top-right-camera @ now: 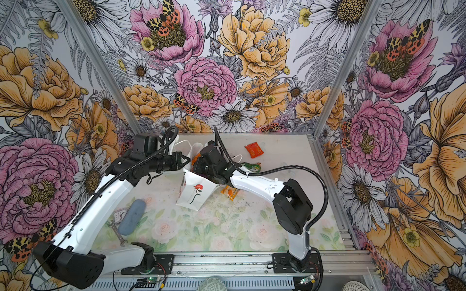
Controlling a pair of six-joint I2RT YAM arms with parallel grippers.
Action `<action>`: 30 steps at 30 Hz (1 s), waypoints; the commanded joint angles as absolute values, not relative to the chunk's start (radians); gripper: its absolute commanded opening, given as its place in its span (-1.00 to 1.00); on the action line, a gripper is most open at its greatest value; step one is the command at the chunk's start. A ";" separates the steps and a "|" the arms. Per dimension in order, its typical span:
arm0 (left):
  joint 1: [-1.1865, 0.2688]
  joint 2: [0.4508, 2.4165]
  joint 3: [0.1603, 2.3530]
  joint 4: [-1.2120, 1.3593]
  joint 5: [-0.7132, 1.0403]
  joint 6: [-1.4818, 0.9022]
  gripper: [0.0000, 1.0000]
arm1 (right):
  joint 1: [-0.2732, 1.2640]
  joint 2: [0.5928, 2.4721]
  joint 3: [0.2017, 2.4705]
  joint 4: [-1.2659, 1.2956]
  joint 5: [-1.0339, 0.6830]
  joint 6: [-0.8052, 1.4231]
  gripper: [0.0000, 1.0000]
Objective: Place the snacks into the paper bag
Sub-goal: 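Open the right gripper inside the paper bag to release the fruit candy, then raise the right gripper out of the bag toward the Fox's Spring Tea bag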
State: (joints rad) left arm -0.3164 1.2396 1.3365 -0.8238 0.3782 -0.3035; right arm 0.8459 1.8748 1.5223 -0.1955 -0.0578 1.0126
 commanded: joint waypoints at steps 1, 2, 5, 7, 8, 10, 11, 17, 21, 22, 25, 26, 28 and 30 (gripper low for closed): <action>-0.319 1.215 1.358 -0.693 0.417 -0.293 -1.00 | 0.853 1.880 1.554 -0.220 -0.032 0.985 -0.77; -0.318 1.216 1.358 -0.695 0.415 -0.291 -1.00 | 0.851 1.876 1.555 -0.220 -0.034 0.980 -0.70; -0.312 1.218 1.356 -0.695 0.414 -0.293 -1.00 | 0.850 1.854 1.555 -0.222 -0.029 0.964 -0.47; -0.307 1.216 1.356 -0.696 0.409 -0.294 -1.00 | 0.848 1.841 1.554 -0.226 -0.026 0.955 -0.33; -0.307 1.215 1.355 -0.695 0.405 -0.294 -1.00 | 0.847 1.835 1.554 -0.227 -0.027 0.954 -0.29; -0.307 1.213 1.355 -0.695 0.395 -0.294 -1.00 | 0.843 1.822 1.554 -0.228 -0.041 0.948 -0.26; -0.305 1.213 1.355 -0.695 0.394 -0.295 -1.00 | 0.841 1.817 1.555 -0.227 -0.051 0.944 -0.24; -0.290 1.207 1.352 -0.695 0.370 -0.302 -1.00 | 0.828 1.739 1.551 -0.263 -0.069 0.905 -0.03; -0.275 1.207 1.350 -0.695 0.348 -0.311 -1.00 | 0.818 1.667 1.532 -0.281 -0.060 0.868 0.07; -0.271 1.206 1.348 -0.695 0.342 -0.313 -1.00 | 0.813 1.651 1.528 -0.284 -0.062 0.862 0.08; -0.254 1.209 1.346 -0.695 0.336 -0.321 -1.00 | 0.785 1.604 1.512 -0.289 -0.117 0.828 0.09; -0.248 1.212 1.345 -0.695 0.331 -0.324 -1.00 | 0.755 1.588 1.502 -0.288 -0.147 0.827 0.09; -0.230 1.220 1.346 -0.696 0.340 -0.334 -1.00 | 0.733 1.548 1.481 -0.289 -0.171 0.816 0.09; -0.217 1.224 1.347 -0.695 0.349 -0.341 -1.00 | 0.726 1.502 1.459 -0.290 -0.170 0.786 0.09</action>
State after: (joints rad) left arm -0.2375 1.2396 1.3293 -0.8242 0.3374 -0.3183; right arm 0.7406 1.5528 1.4914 -0.2802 -0.1349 0.8413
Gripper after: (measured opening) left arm 0.050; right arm 0.545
